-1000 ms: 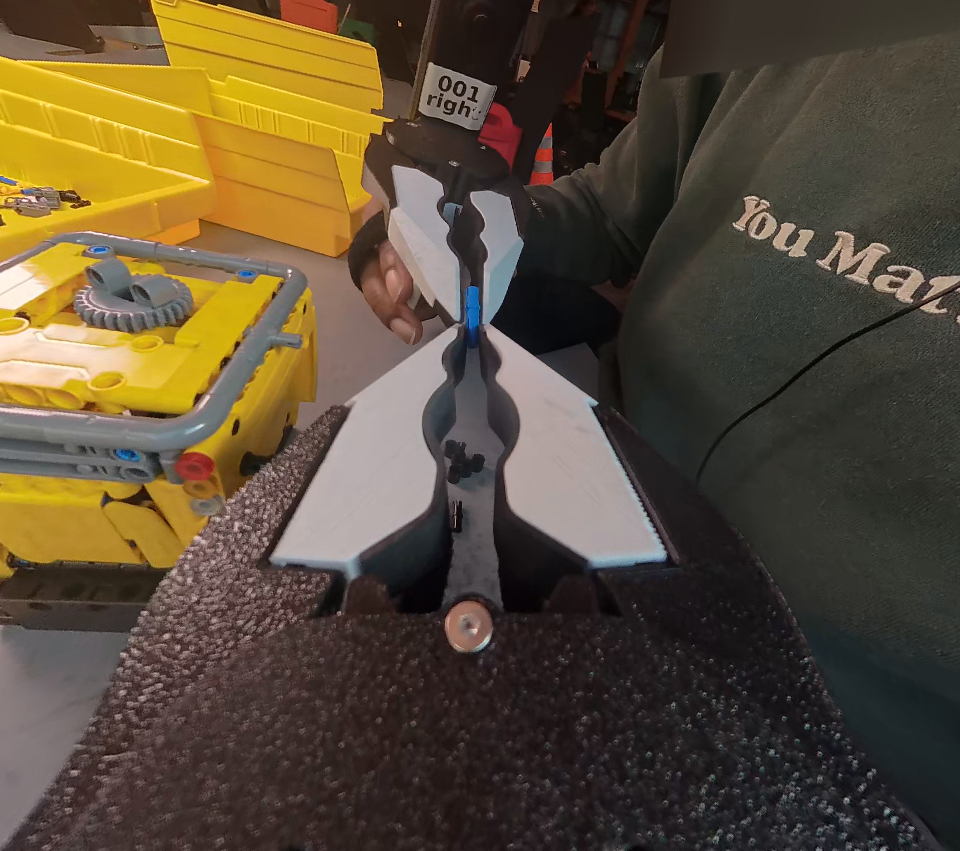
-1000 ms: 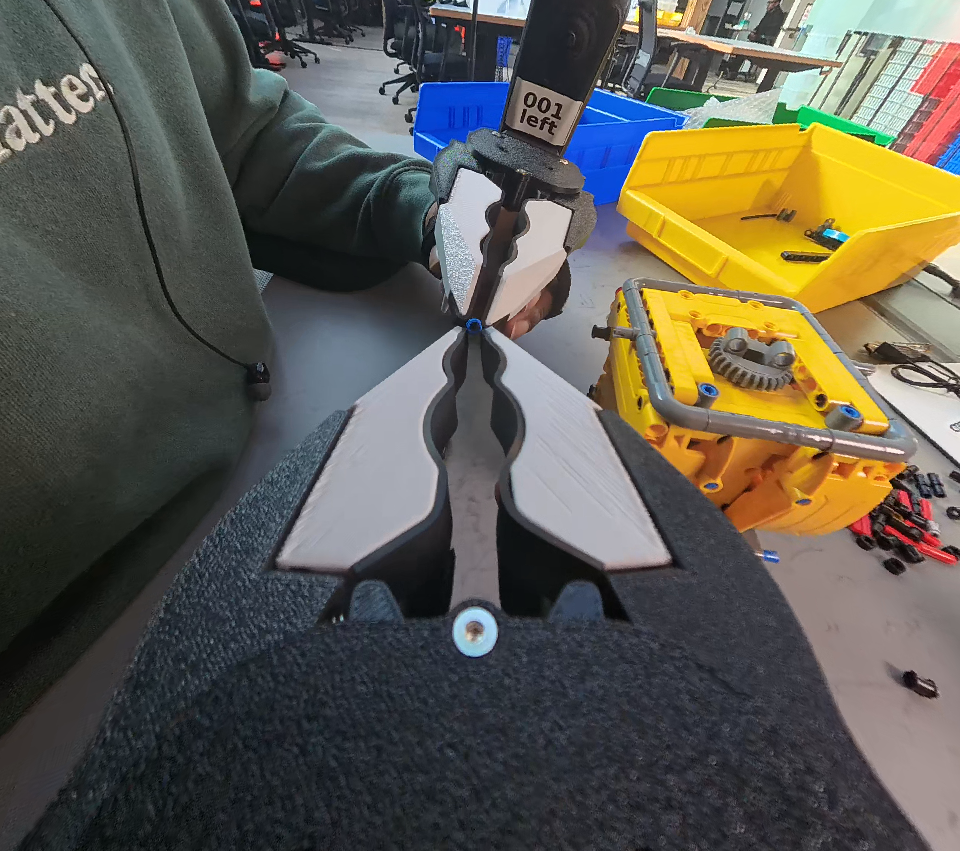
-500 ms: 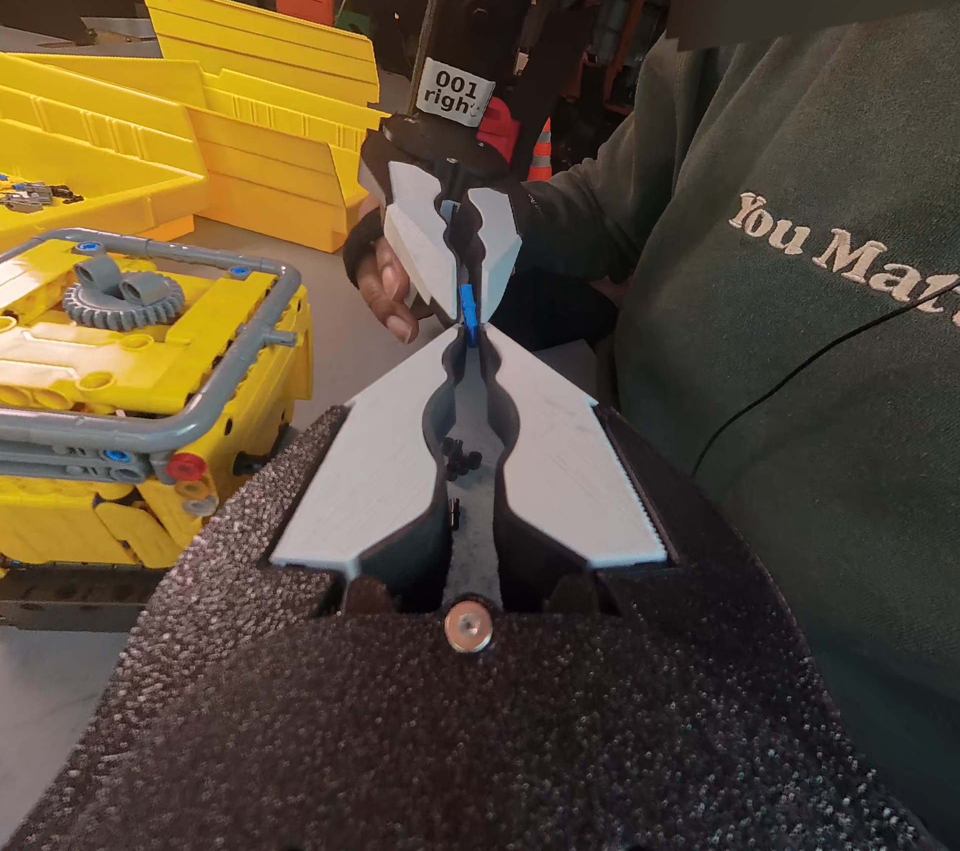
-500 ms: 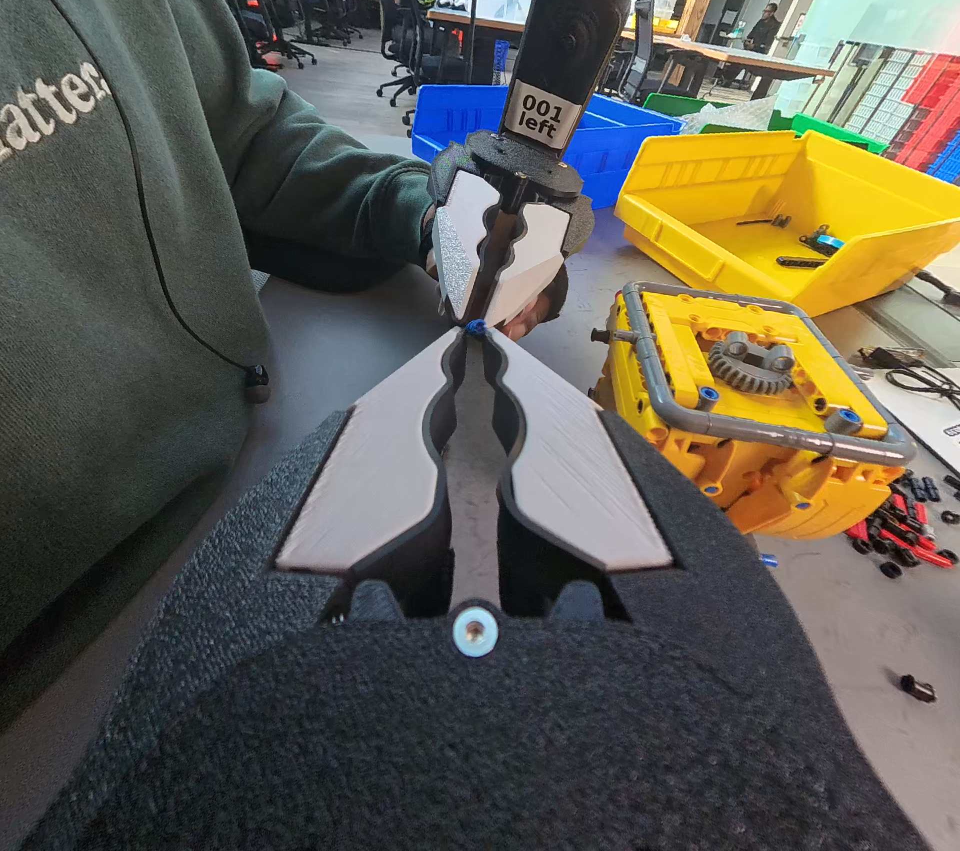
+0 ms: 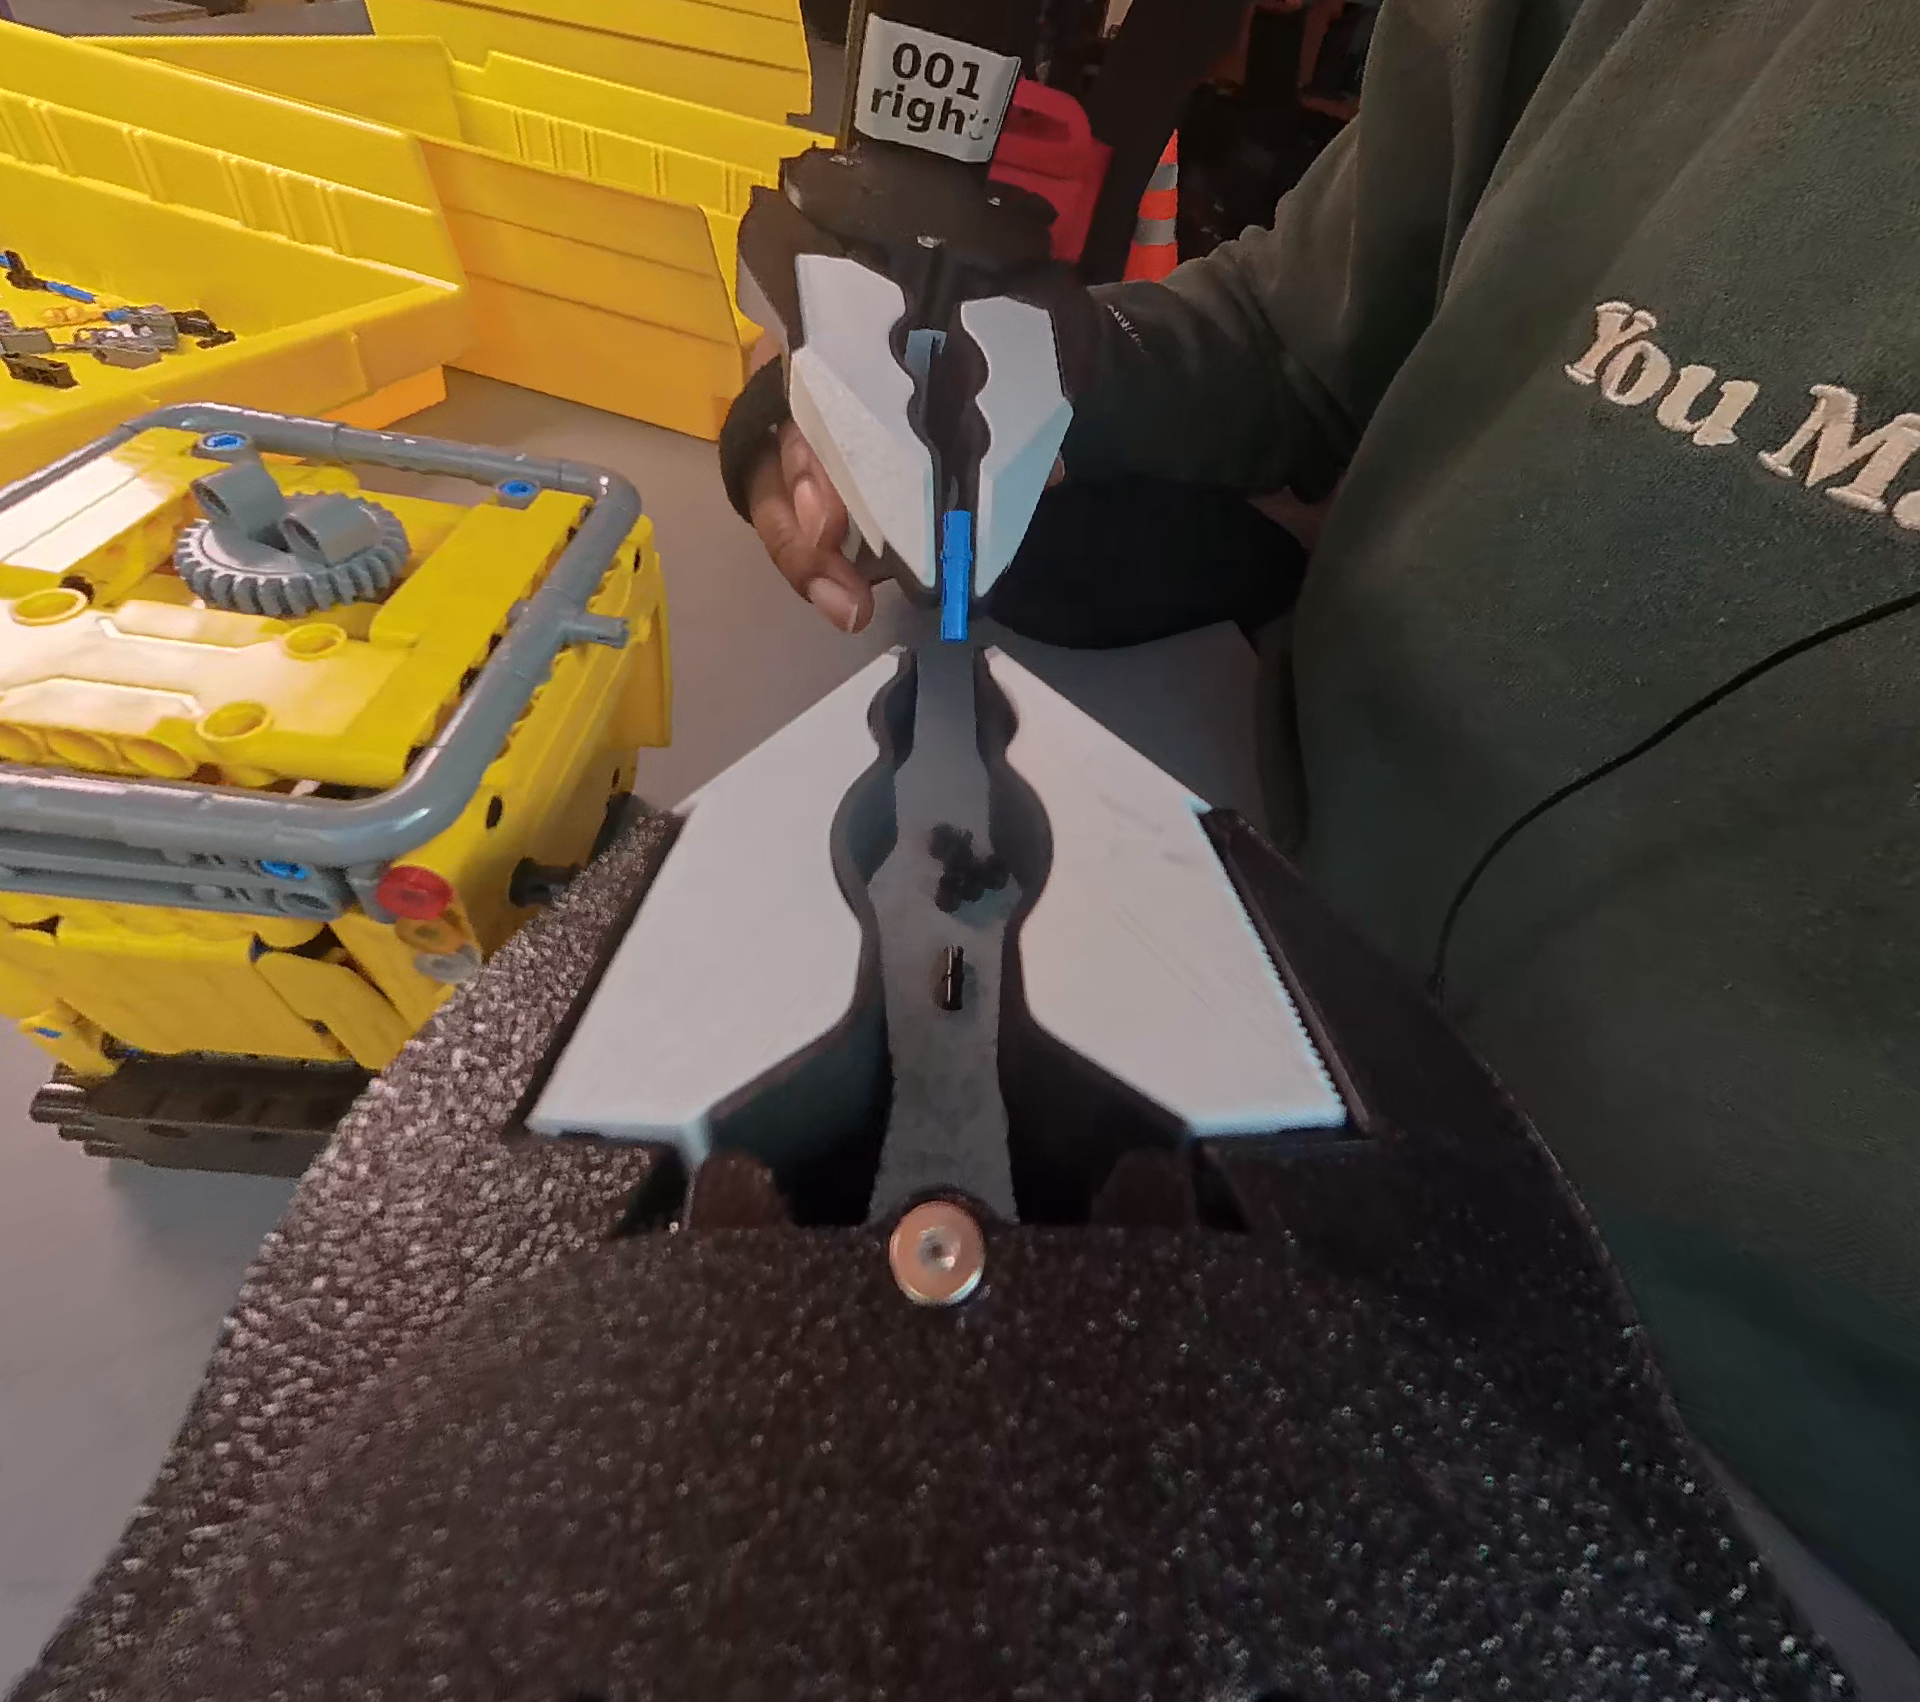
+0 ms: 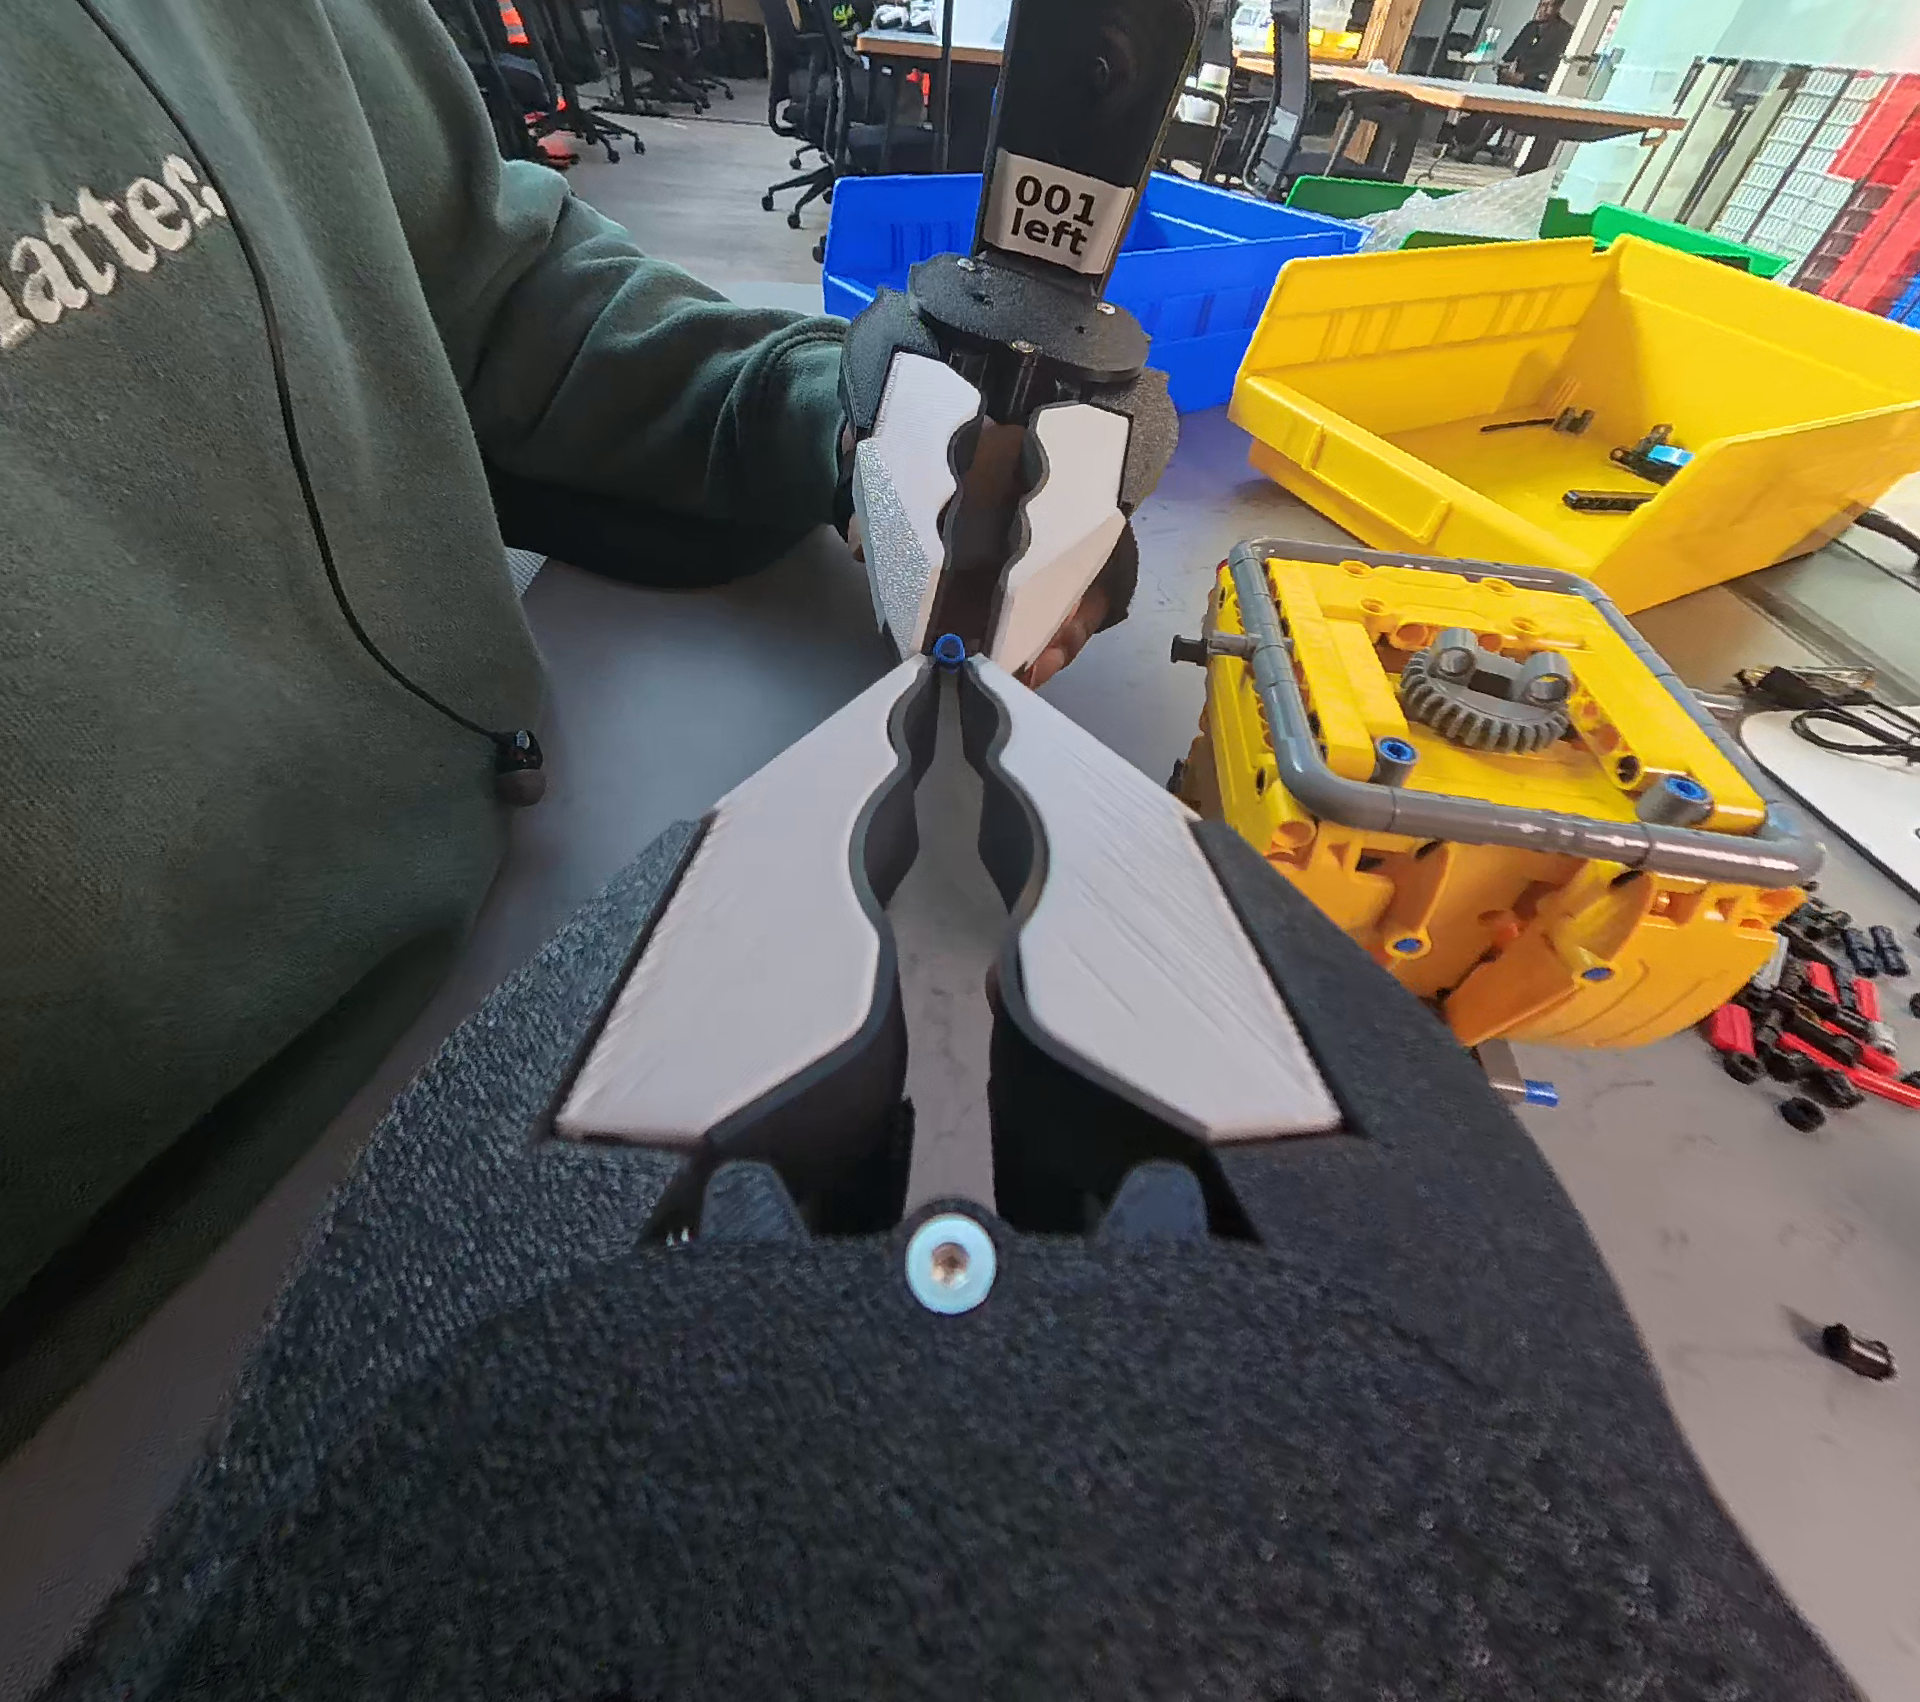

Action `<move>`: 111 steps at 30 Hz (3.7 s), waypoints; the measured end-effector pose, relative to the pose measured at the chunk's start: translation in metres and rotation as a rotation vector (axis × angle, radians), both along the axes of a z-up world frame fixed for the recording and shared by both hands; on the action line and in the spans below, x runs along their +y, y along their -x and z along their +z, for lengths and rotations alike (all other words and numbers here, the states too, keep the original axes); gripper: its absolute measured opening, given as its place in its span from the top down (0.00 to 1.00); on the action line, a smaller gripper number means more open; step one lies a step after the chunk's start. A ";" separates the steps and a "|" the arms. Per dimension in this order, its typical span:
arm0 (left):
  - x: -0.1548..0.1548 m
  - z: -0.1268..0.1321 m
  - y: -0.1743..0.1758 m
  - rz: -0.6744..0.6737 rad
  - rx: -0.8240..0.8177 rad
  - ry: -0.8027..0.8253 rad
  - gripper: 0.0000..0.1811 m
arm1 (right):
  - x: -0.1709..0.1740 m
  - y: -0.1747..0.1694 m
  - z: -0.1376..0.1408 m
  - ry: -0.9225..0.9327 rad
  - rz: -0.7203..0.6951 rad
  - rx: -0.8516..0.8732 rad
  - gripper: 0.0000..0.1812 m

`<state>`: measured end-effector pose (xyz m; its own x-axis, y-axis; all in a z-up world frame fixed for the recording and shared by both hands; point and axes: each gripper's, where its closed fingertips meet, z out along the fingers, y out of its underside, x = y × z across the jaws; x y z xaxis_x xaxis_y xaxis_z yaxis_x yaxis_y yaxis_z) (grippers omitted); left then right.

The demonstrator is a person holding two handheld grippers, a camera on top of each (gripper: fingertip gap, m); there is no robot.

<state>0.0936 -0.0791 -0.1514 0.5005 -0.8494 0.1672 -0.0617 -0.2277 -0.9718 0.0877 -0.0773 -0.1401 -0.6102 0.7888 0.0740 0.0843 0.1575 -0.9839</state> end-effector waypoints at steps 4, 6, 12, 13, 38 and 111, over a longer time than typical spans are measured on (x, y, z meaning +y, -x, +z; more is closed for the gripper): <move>0.000 -0.007 -0.003 0.002 0.055 0.000 0.98 | -0.002 0.001 -0.009 -0.001 0.008 -0.040 0.98; 0.001 -0.010 -0.003 0.012 0.081 0.004 0.98 | -0.001 0.002 -0.011 0.002 0.005 -0.050 0.98; -0.001 -0.008 -0.005 0.005 0.085 -0.004 0.98 | -0.004 0.001 -0.007 0.062 0.028 -0.056 0.99; -0.001 -0.008 -0.005 0.003 0.087 -0.005 0.98 | -0.004 0.001 -0.007 0.072 0.032 -0.059 0.99; 0.001 -0.026 -0.006 0.015 0.172 0.062 0.99 | -0.003 0.003 -0.023 0.050 0.040 -0.145 0.98; 0.000 -0.046 -0.026 -0.036 0.311 0.117 0.99 | -0.004 -0.018 -0.036 -0.118 0.132 -0.301 0.97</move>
<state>0.1196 -0.0795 -0.1973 0.5125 -0.8518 0.1088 -0.3611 -0.3287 -0.8727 0.1058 -0.0816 -0.1762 -0.7146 0.6985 -0.0390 0.3396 0.2977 -0.8922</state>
